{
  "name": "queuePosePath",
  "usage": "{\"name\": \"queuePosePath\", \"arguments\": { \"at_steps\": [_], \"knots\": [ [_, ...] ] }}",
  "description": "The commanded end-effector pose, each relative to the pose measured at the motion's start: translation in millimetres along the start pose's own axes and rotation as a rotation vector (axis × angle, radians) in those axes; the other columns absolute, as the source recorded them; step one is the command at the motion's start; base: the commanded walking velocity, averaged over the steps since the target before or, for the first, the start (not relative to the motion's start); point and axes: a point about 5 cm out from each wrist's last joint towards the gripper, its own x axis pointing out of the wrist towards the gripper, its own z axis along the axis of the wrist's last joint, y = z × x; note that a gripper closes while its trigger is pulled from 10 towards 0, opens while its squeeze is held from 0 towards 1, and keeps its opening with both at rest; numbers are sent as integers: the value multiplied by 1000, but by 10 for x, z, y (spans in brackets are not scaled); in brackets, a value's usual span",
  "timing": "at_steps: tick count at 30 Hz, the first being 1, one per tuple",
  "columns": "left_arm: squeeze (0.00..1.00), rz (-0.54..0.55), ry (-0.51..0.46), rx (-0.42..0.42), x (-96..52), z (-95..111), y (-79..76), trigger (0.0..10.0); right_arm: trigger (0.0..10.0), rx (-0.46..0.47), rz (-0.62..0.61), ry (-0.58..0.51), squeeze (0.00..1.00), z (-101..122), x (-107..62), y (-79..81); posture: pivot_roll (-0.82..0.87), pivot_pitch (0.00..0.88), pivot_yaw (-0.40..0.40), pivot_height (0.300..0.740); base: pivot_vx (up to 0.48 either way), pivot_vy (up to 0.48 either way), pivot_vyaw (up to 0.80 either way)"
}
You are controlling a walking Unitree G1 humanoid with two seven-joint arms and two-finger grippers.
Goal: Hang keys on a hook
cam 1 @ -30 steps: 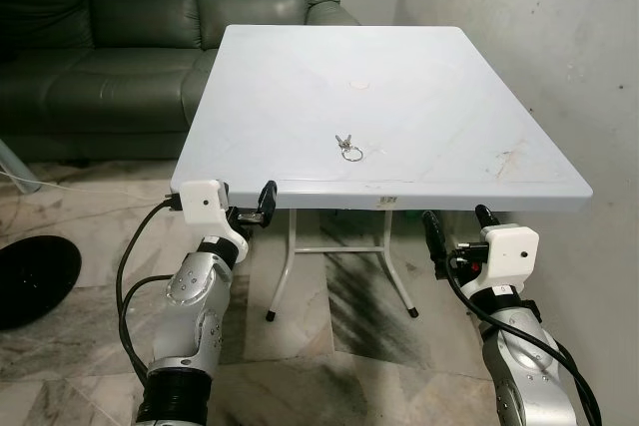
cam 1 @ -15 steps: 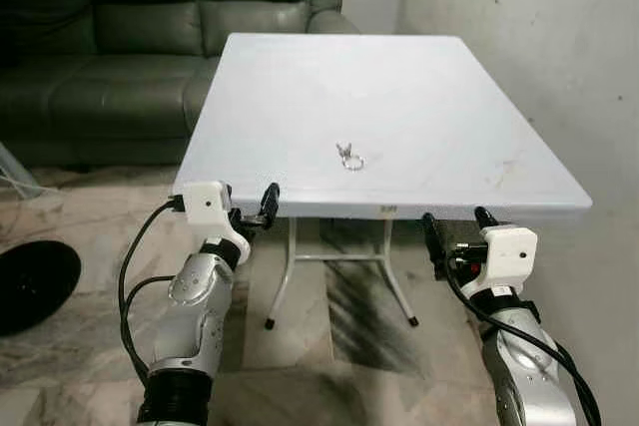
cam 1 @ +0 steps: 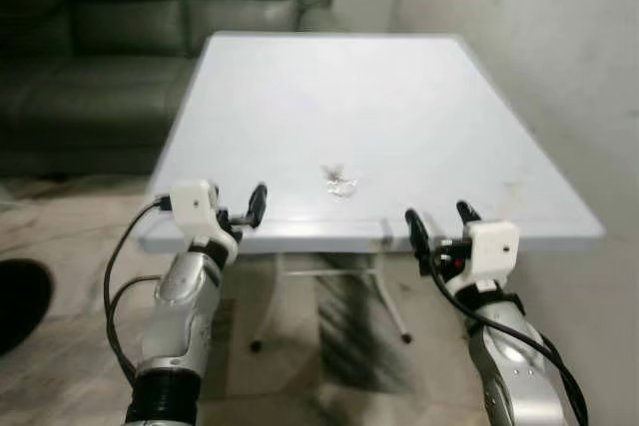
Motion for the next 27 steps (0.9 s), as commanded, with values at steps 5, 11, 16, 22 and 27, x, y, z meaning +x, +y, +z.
{"name": "queuePosePath", "arguments": {
  "at_steps": [5,11,16,22,27],
  "knots": [
    [0,28,-12,21,-19,63,112,10000,10000,17,28,-35,0,75,52,91,-32,0,-32,740,399,0,754],
    [0,32,-12,13,-17,60,101,10000,10000,47,20,-44,0,84,58,78,-28,0,-37,740,398,0,113],
    [0,50,-15,21,-14,60,99,10000,10000,53,21,-46,0,89,69,71,-27,0,-38,740,300,0,0],
    [0,66,-12,26,-13,43,91,10000,10000,54,32,-39,0,80,72,83,-26,0,-38,740,0,0,0],
    [0,70,-5,27,-18,23,81,10000,10000,59,46,-36,0,77,63,85,-28,1,-38,740,0,0,0]
  ]
}}
